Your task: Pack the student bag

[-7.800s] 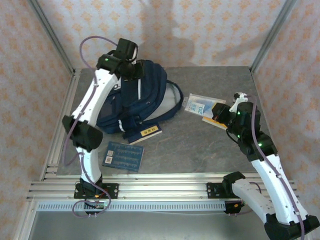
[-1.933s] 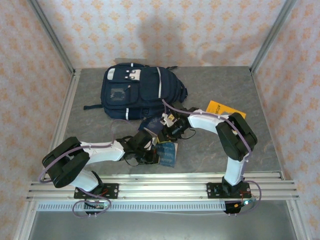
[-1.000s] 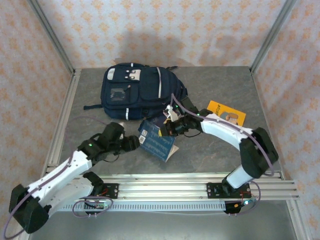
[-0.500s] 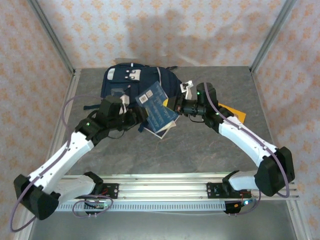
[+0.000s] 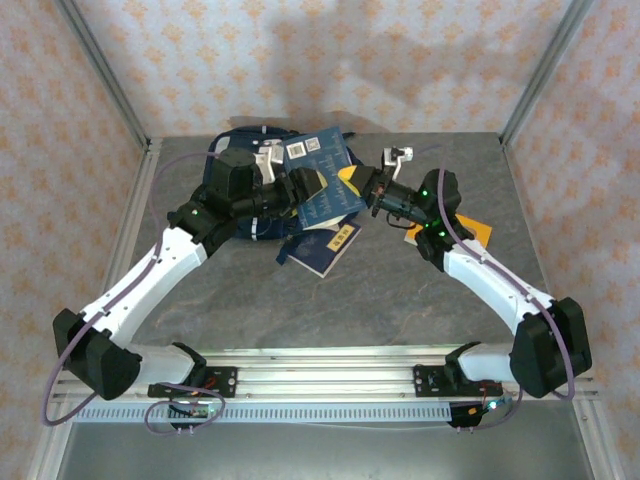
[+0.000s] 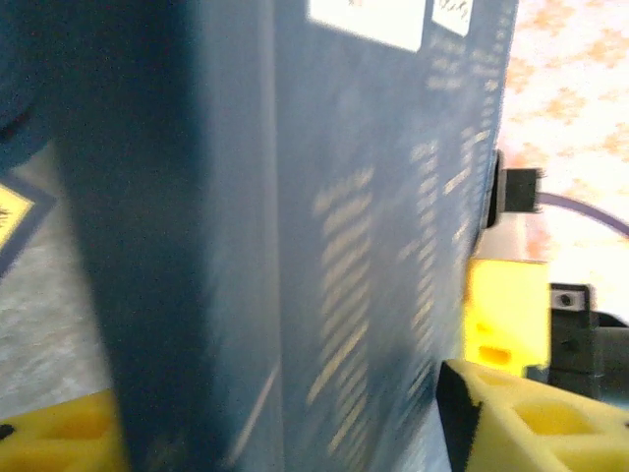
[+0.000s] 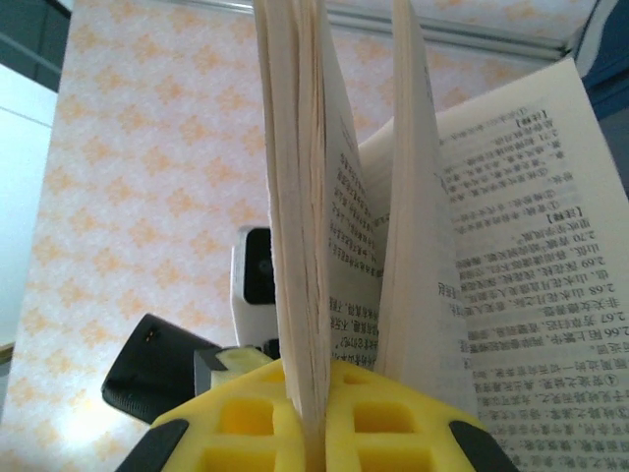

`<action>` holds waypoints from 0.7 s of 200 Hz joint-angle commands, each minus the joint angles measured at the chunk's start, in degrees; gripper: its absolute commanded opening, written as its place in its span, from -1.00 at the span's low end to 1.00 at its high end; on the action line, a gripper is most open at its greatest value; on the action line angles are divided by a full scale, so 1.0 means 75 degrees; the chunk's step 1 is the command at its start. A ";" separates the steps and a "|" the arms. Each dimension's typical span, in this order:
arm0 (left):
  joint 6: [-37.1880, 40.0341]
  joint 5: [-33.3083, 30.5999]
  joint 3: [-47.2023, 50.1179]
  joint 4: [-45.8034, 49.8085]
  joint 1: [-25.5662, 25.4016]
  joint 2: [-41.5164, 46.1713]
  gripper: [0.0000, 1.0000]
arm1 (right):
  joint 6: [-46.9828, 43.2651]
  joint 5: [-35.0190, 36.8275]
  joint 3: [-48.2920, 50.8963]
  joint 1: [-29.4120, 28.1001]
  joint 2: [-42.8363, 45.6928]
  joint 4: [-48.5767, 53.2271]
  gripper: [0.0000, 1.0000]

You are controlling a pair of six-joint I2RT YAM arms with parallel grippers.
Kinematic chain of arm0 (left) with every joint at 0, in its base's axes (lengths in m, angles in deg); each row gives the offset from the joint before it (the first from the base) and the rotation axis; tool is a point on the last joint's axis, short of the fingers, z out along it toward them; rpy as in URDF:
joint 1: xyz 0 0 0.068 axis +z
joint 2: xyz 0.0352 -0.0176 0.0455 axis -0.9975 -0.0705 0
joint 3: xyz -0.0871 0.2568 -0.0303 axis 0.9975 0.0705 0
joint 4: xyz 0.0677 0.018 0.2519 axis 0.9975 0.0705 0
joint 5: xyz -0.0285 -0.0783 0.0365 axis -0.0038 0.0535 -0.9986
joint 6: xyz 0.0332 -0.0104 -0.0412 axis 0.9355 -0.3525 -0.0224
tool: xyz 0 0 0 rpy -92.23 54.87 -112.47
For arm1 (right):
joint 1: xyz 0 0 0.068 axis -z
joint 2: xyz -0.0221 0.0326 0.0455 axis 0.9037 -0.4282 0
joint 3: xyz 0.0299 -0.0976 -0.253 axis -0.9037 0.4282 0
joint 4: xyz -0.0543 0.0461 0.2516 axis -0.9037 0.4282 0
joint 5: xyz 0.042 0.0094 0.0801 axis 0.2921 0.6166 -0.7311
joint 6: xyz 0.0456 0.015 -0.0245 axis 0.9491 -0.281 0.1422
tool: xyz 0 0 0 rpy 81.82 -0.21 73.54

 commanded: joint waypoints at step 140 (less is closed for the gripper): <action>-0.1647 -0.3375 0.0531 -0.3875 -0.0123 0.0612 -1.00 | -0.0834 0.3225 0.0118 -0.0062 0.2121 0.3066 0.71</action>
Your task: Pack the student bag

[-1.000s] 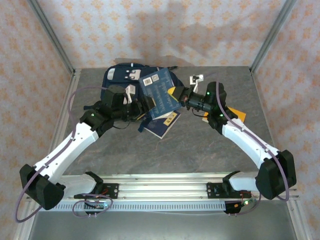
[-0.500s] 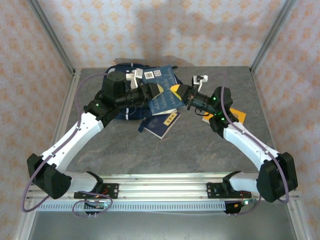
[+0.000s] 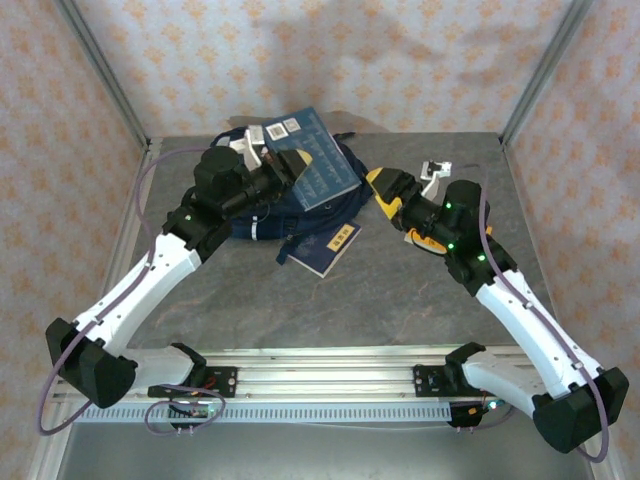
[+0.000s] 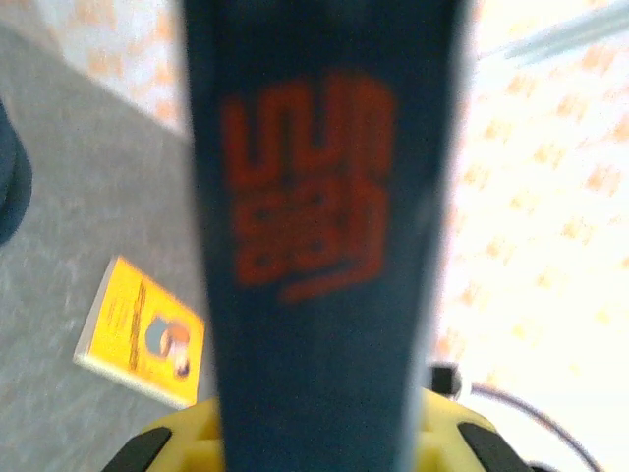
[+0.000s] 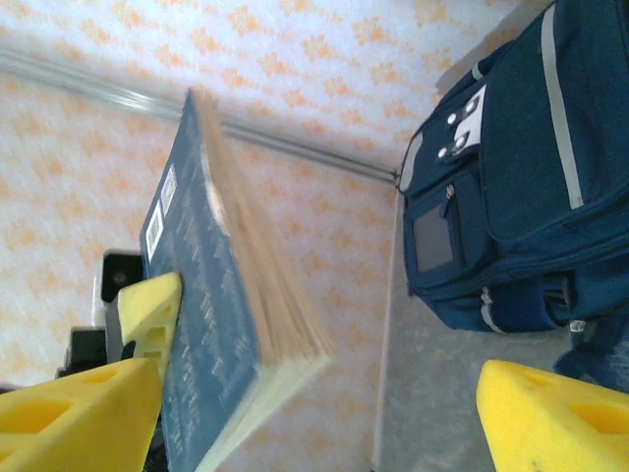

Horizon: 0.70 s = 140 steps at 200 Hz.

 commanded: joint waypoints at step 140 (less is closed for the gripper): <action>-0.1462 -0.2756 -0.0099 -0.2345 -0.0873 -0.0455 -1.00 | 0.2000 0.0727 -0.0285 -0.1050 -0.2127 -0.5635 0.63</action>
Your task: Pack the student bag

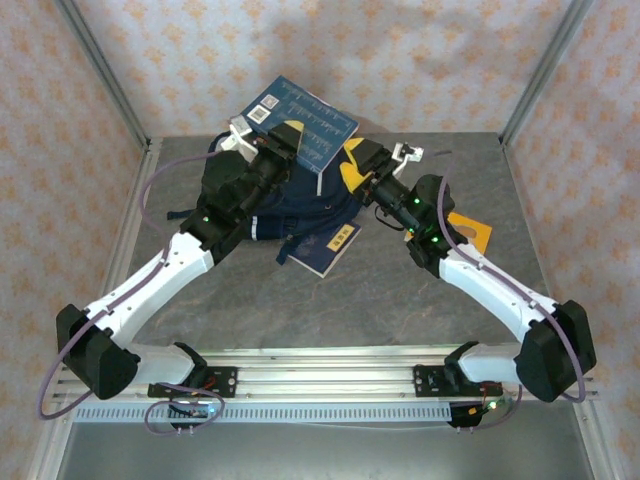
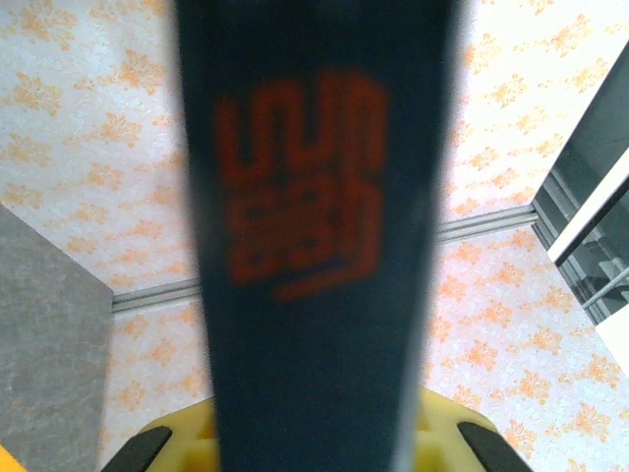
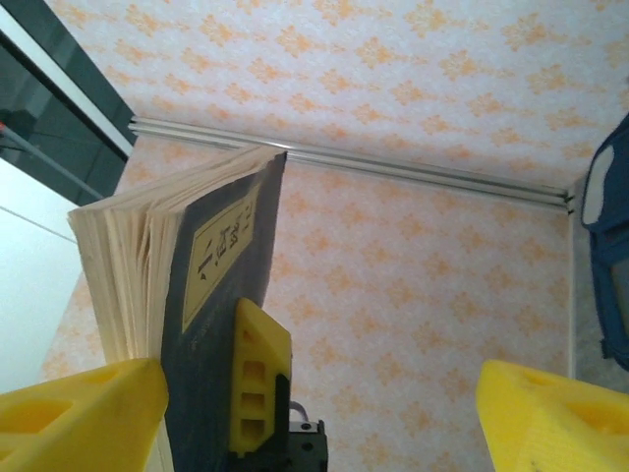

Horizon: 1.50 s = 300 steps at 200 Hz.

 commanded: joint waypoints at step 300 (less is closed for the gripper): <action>0.0054 -0.0015 -0.0120 0.1429 -0.0486 -0.0341 -0.62 | -0.1569 0.0968 -0.1016 -0.0081 0.0389 0.2525 -1.00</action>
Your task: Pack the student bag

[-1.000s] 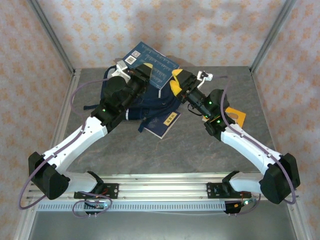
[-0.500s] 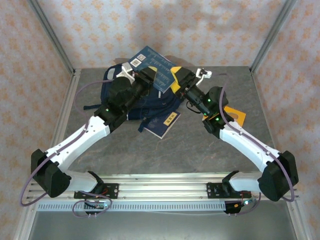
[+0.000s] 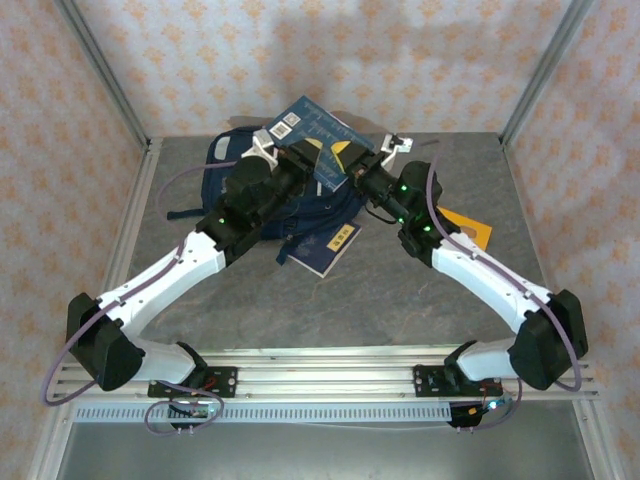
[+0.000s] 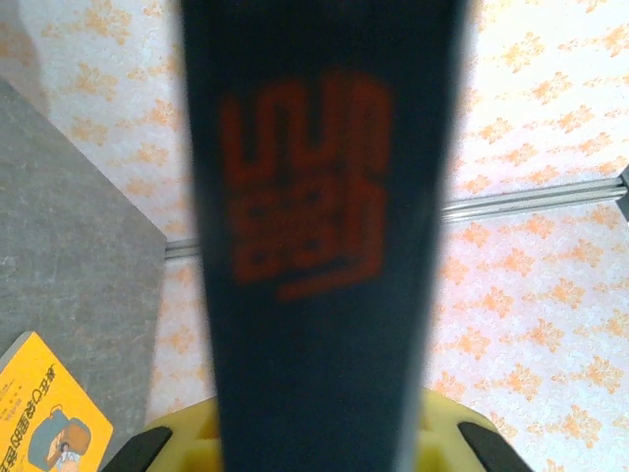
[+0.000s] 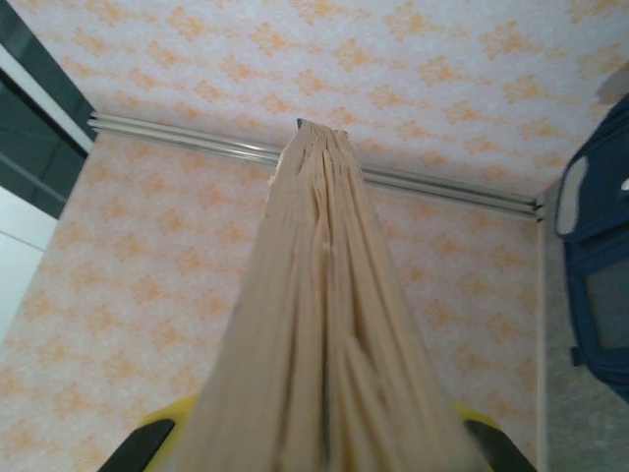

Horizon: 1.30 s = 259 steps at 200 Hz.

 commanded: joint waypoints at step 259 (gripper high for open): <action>0.6585 -0.1883 -1.1172 0.9069 0.0711 -0.9705 -0.61 | -0.3897 0.2599 0.1155 0.0707 0.5556 1.0175 -1.00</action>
